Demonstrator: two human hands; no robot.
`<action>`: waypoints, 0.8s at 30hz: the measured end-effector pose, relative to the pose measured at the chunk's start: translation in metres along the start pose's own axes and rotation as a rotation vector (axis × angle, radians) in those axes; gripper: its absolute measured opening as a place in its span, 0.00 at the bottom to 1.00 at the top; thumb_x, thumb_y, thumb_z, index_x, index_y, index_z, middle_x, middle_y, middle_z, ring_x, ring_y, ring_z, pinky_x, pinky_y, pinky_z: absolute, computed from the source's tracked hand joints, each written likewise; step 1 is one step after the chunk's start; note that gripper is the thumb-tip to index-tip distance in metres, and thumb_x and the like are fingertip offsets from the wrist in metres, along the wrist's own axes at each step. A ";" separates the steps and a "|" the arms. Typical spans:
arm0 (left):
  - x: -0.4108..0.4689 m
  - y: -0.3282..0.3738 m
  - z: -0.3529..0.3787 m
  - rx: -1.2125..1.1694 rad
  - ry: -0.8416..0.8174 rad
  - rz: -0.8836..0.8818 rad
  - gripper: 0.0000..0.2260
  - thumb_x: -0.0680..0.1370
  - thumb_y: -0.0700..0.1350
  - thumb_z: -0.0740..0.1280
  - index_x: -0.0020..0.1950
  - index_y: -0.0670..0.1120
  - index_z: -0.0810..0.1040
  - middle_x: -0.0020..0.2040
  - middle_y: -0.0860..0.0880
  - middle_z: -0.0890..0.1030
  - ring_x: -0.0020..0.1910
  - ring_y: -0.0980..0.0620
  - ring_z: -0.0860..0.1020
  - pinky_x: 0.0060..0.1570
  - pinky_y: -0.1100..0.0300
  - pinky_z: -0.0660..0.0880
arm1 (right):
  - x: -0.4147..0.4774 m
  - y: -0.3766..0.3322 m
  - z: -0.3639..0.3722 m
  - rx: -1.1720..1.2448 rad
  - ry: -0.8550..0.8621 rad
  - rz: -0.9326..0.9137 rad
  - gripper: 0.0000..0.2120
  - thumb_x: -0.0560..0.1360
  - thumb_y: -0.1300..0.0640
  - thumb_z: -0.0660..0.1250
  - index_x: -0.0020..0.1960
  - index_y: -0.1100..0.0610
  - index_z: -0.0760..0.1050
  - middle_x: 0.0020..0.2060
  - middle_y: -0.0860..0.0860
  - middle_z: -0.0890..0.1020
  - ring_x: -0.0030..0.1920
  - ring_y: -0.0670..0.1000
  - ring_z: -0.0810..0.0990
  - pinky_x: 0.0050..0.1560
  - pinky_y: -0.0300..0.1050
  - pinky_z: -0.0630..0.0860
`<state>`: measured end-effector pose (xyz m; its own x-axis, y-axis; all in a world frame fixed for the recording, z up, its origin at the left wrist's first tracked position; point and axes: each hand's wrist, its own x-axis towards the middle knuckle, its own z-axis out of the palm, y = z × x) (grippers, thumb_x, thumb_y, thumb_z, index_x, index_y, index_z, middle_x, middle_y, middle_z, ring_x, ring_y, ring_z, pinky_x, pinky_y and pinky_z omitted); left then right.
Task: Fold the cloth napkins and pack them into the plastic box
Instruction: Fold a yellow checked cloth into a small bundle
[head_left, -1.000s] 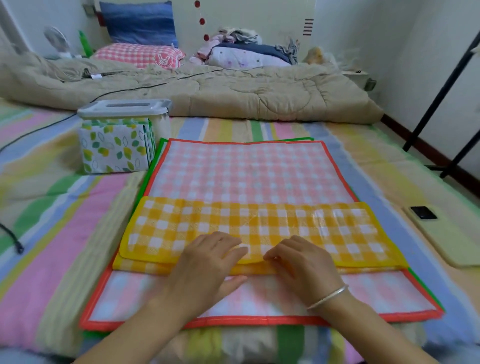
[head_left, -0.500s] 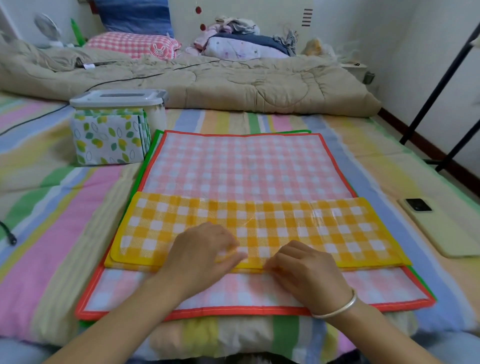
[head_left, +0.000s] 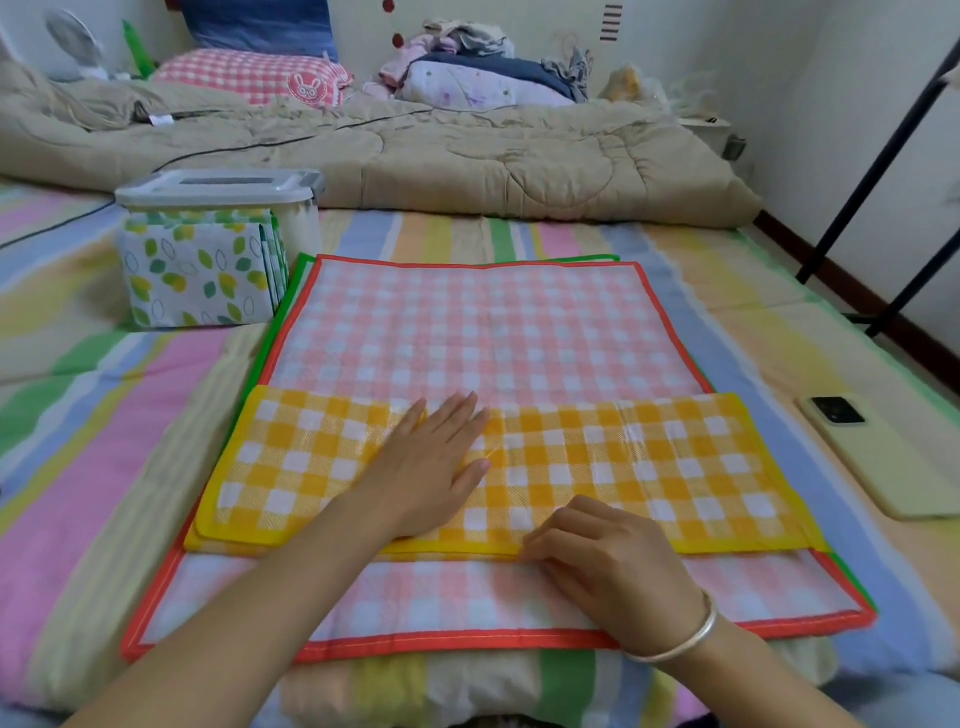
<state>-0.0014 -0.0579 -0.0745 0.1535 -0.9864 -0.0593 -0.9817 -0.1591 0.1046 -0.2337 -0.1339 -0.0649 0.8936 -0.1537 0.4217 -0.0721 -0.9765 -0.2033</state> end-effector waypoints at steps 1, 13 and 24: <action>-0.001 0.000 0.002 -0.011 0.012 0.000 0.38 0.73 0.65 0.30 0.82 0.52 0.40 0.81 0.53 0.39 0.79 0.57 0.35 0.78 0.51 0.35 | 0.001 -0.001 -0.001 0.010 -0.016 0.000 0.07 0.75 0.56 0.65 0.45 0.47 0.81 0.40 0.42 0.81 0.40 0.48 0.79 0.30 0.44 0.75; -0.007 0.009 0.010 0.041 0.061 -0.049 0.38 0.74 0.65 0.31 0.82 0.51 0.40 0.81 0.52 0.39 0.79 0.56 0.35 0.78 0.46 0.40 | 0.084 0.009 0.030 -0.159 -0.350 0.630 0.32 0.78 0.40 0.36 0.80 0.48 0.48 0.79 0.48 0.49 0.79 0.53 0.43 0.77 0.56 0.42; -0.010 0.008 0.017 0.008 0.061 -0.030 0.38 0.75 0.69 0.28 0.81 0.51 0.38 0.80 0.54 0.36 0.78 0.58 0.32 0.78 0.49 0.37 | 0.003 0.104 -0.013 -0.356 -0.464 1.059 0.38 0.77 0.31 0.37 0.79 0.50 0.37 0.78 0.46 0.38 0.77 0.47 0.36 0.75 0.57 0.34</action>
<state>-0.0123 -0.0486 -0.0902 0.1896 -0.9819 -0.0015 -0.9773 -0.1889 0.0961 -0.2445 -0.2383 -0.0735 0.3866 -0.9047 -0.1791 -0.9171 -0.3977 0.0294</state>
